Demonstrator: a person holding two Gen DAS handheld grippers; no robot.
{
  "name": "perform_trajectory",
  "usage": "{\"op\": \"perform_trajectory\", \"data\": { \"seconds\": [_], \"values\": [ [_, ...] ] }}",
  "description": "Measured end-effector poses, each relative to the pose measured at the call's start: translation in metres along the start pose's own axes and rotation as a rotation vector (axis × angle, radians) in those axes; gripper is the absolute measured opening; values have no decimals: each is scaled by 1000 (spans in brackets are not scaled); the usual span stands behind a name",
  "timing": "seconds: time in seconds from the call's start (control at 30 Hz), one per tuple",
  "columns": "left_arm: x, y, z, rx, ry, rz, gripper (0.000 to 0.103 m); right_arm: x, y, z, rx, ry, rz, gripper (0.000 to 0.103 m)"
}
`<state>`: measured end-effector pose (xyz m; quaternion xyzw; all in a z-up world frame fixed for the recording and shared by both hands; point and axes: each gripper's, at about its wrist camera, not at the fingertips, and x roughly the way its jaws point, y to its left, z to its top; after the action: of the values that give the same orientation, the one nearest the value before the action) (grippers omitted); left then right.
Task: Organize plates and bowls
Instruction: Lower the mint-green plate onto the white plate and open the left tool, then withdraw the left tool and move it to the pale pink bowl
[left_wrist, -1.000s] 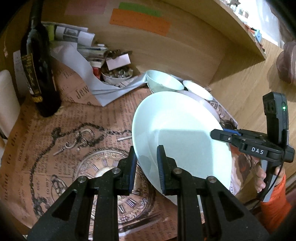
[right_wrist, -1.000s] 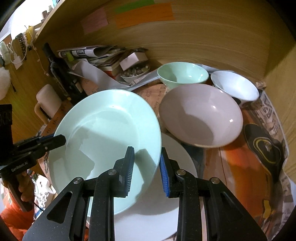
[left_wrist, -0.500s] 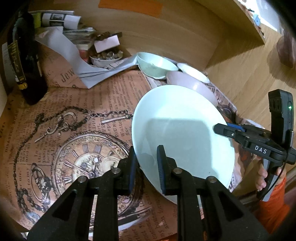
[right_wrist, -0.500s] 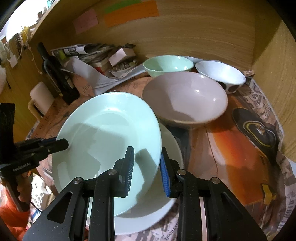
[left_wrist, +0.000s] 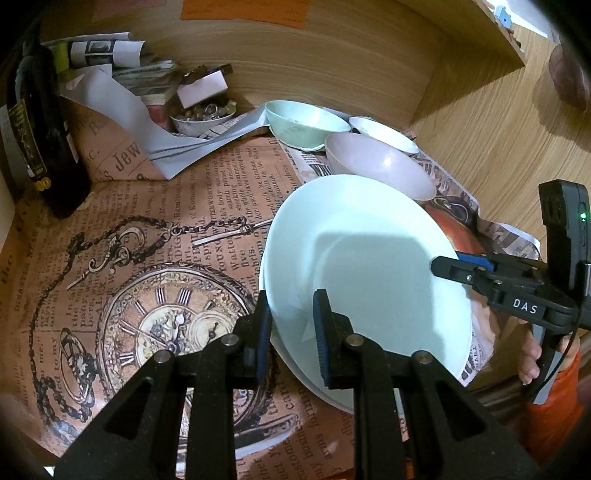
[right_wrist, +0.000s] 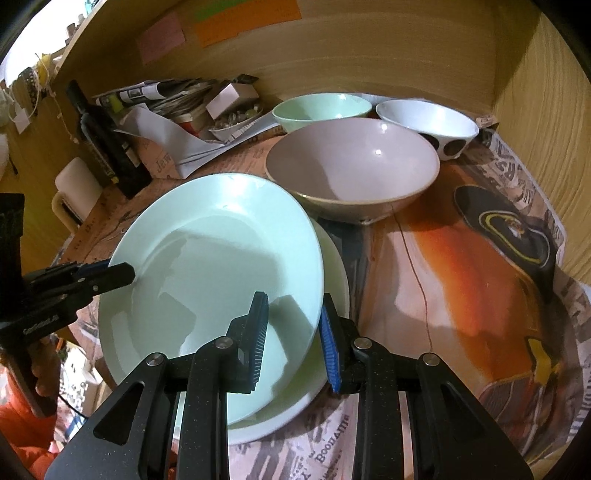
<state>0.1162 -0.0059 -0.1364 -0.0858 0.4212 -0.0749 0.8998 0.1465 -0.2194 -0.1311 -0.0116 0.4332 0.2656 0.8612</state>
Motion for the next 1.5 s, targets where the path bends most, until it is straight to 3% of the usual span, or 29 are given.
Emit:
{"op": "perform_trajectory", "data": {
  "seconds": [0.27, 0.47, 0.57, 0.83, 1.07, 1.33, 1.4, 1.5],
  "values": [
    [2, -5, 1, 31, 13, 46, 20, -1, 2, -4, -12, -5, 2, 25],
    [6, -6, 2, 44, 35, 56, 33, -2, 4, -8, -20, -1, 10, 25],
    [17, -1, 1, 20, 94, 32, 34, -1, 6, -9, -30, -4, 0, 25],
    [17, 5, 1, -2, 79, 2, 34, -2, 4, -9, -19, -13, 7, 24],
    [-2, -1, 7, 31, 6, 24, 34, -10, 9, -7, -62, -73, -100, 24],
    [-27, -10, 21, 61, -93, 30, 38, -25, 7, 3, -61, -130, -99, 24],
    [-33, -12, 28, 65, -112, 31, 43, -29, 3, 7, -48, -149, -94, 26],
    [-39, -12, 40, 61, -152, 28, 52, -37, -1, 14, -33, -194, -101, 36]
  ]
}}
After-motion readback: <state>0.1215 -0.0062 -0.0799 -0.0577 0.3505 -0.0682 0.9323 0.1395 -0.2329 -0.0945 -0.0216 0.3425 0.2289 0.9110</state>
